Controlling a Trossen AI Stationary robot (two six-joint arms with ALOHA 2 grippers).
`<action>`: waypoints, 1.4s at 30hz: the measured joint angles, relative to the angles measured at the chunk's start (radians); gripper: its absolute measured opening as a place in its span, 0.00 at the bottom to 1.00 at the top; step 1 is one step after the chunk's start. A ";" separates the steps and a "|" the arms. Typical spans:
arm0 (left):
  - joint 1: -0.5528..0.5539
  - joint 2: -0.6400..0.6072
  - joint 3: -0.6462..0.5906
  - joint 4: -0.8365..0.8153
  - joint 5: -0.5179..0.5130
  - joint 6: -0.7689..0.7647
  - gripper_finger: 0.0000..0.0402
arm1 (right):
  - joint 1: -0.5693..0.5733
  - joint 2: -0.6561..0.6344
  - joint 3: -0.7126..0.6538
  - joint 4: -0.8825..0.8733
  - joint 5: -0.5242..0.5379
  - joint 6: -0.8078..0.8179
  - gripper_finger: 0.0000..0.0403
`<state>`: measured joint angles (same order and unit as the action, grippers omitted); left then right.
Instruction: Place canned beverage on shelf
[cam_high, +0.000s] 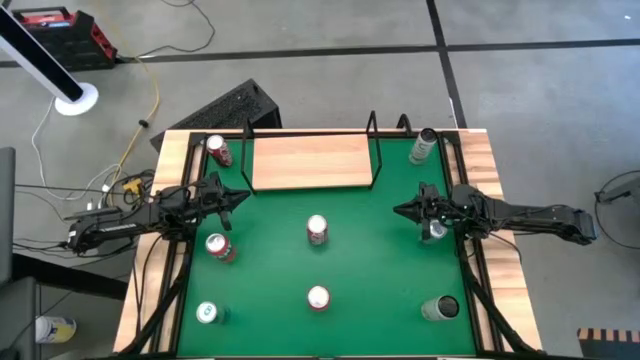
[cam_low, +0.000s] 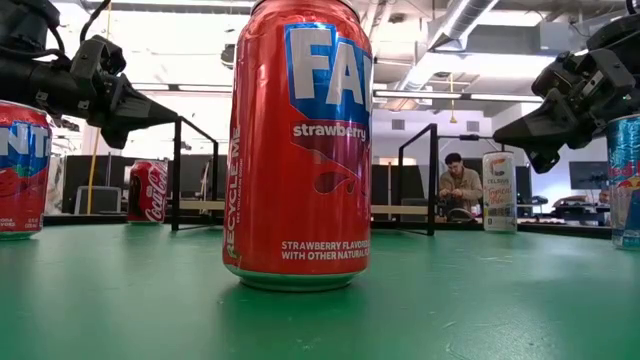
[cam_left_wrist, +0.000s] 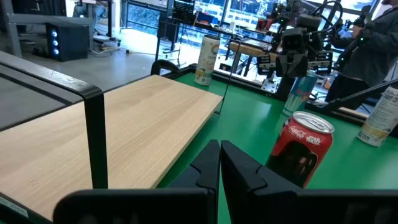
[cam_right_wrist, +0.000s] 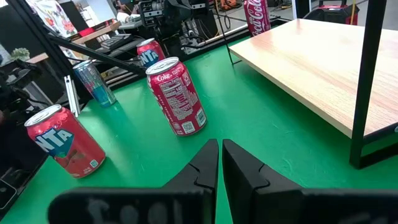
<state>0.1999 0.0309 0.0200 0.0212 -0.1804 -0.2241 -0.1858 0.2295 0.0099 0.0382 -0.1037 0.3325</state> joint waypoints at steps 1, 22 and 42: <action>0.000 0.000 0.000 0.000 0.000 0.000 0.00 | 0.000 0.000 0.000 0.000 0.000 0.000 0.12; 0.000 0.000 0.000 0.000 0.000 -0.032 0.00 | 0.000 0.000 0.000 0.000 0.000 0.000 0.12; 0.000 0.002 -0.003 0.060 0.015 -0.779 0.00 | -0.002 0.000 0.016 0.185 0.023 -0.076 0.12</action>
<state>0.1995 0.0334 0.0166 0.0814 -0.1653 -1.0035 -0.1879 0.2298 0.0256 0.2233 -0.0811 0.2565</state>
